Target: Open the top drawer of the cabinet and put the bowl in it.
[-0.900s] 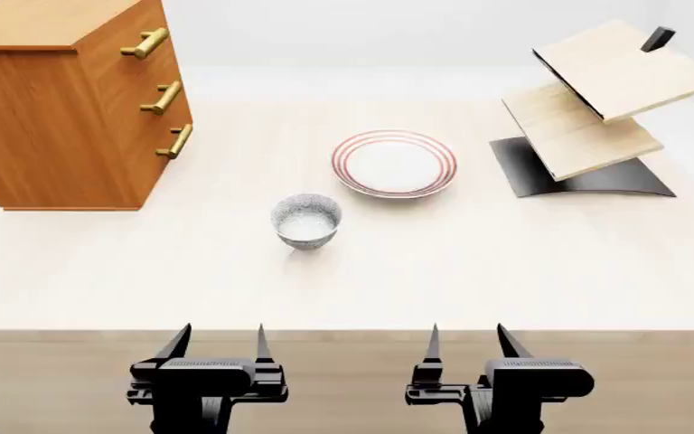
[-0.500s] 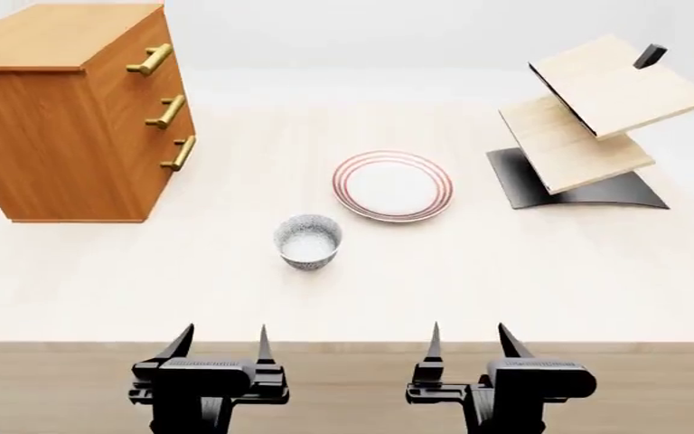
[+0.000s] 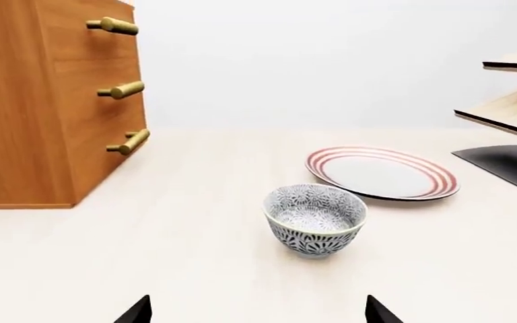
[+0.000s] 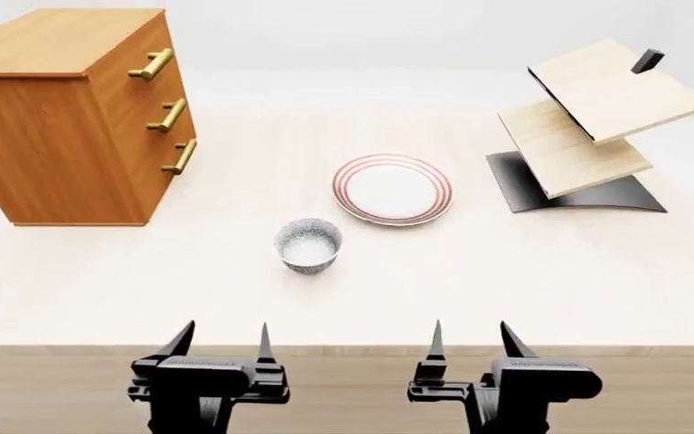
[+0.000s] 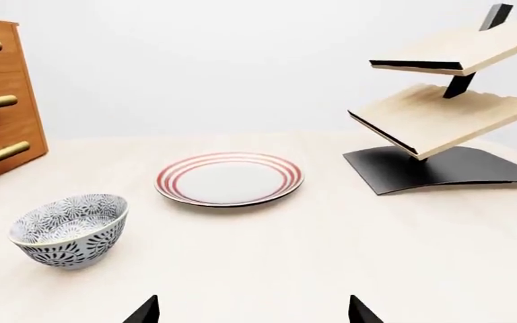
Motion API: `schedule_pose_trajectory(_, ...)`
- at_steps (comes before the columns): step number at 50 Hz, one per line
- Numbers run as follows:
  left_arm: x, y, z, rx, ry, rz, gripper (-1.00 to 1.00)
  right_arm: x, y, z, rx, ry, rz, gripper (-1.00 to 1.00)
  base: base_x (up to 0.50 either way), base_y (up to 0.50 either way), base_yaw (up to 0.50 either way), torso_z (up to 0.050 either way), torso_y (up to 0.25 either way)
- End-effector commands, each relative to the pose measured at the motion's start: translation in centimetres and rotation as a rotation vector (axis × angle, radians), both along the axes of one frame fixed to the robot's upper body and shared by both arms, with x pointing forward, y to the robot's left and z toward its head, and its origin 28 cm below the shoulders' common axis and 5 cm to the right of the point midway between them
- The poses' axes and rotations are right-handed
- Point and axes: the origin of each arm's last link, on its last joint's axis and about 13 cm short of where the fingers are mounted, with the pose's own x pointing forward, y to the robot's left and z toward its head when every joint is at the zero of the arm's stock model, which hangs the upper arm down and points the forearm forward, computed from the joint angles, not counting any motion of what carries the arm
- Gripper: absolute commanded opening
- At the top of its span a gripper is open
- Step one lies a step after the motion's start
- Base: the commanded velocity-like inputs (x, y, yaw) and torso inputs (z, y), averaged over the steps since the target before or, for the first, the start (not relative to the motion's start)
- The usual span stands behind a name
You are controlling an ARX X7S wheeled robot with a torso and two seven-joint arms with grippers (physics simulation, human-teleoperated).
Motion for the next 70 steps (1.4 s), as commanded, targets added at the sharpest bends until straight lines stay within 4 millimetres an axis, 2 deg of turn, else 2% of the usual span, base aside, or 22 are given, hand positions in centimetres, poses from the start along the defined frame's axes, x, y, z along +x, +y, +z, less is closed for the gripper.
schedule_pose_trajectory(1,0.02,0.05,0.13,-0.009,-0.022,0.005,1.00,0.05,-0.05,0.07,0.011,-0.002,-0.001,1.00,0.00,0.00,0.00,0.000,0.000)
schedule_pose_trajectory(7,0.06,0.11,0.13,-0.012,-0.019,0.013,1.00,0.09,-0.03,0.04,0.016,0.001,-0.005,1.00,0.00,0.11,0.00,0.000,0.000)
schedule_pose_trajectory(60,-0.17,0.26,0.47,-0.042,-0.022,0.019,1.00,-0.08,0.13,0.22,0.018,-0.016,-0.015,1.00,0.00,0.50,0.00,0.000,0.000)
schedule_pose_trajectory(70,0.07,0.45,0.79,-0.045,-0.028,0.028,1.00,-0.05,0.08,0.36,0.024,-0.022,-0.015,1.00,0.00,0.02,0.00,0.000,0.000)
